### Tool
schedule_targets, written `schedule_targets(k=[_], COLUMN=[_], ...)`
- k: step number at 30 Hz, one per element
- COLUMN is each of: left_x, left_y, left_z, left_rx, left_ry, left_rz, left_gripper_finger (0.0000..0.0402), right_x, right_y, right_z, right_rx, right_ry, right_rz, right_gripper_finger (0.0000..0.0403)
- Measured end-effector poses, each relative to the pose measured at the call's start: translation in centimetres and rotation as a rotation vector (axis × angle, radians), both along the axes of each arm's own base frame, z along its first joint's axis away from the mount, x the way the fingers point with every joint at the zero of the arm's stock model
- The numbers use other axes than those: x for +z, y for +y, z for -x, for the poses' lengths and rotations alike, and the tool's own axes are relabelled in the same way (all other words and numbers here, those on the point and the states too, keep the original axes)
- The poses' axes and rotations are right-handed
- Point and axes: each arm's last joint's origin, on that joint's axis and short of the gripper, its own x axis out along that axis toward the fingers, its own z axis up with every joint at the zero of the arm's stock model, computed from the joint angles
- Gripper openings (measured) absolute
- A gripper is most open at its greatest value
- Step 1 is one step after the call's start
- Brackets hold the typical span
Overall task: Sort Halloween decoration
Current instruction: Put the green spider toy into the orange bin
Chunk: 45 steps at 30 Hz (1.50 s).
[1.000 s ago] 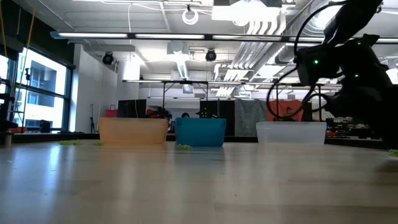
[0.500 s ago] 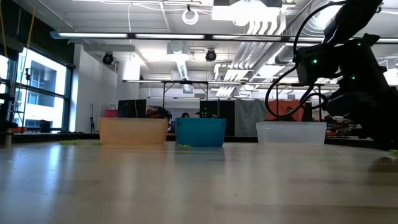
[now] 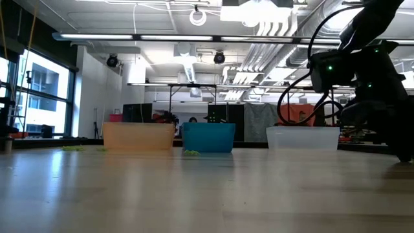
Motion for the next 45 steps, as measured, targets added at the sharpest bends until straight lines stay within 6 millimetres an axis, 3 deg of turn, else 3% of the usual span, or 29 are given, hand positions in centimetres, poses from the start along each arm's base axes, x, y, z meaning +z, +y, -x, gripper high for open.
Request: schedule_targets(k=[5,7,16,25,30,36,45], left_x=[0.0,0.0,0.0,-0.1,0.0,0.0,0.0], left_y=[0.0,0.0,0.0,0.0,0.0,0.0,0.0], left_z=[0.0,0.0,0.0,0.0,0.0,0.0,0.0], left_rx=[0.0,0.0,0.0,0.0,0.0,0.0,0.0], left_ry=[0.0,0.0,0.002,0.005,0.005,0.005,0.004], left_rz=[0.0,0.0,0.001,0.002,0.002,0.002,0.002], left_gripper_finger=[0.0188,0.0188,0.0188,0.0188,0.0188,0.0188,0.0188], right_x=[0.3,0.5,3.8,2.8,2.6,0.7,0.3], right_y=[-0.1,-0.1,0.5,3.0,3.5,3.7,3.8], right_z=[-0.3,-0.4,-2.5,-1.5,-1.4,0.3,-0.7], right_rx=[0.022,0.039,0.172,0.183,0.099,0.044,0.021], right_ry=[-0.006,-0.014,-0.109,-0.042,-0.018,0.059,-0.037], right_rz=[0.017,0.015,0.03,0.025,0.006,0.001,0.019], right_gripper_finger=[0.0028,0.0008,0.0103,0.0209,0.0215,0.0207,0.0204])
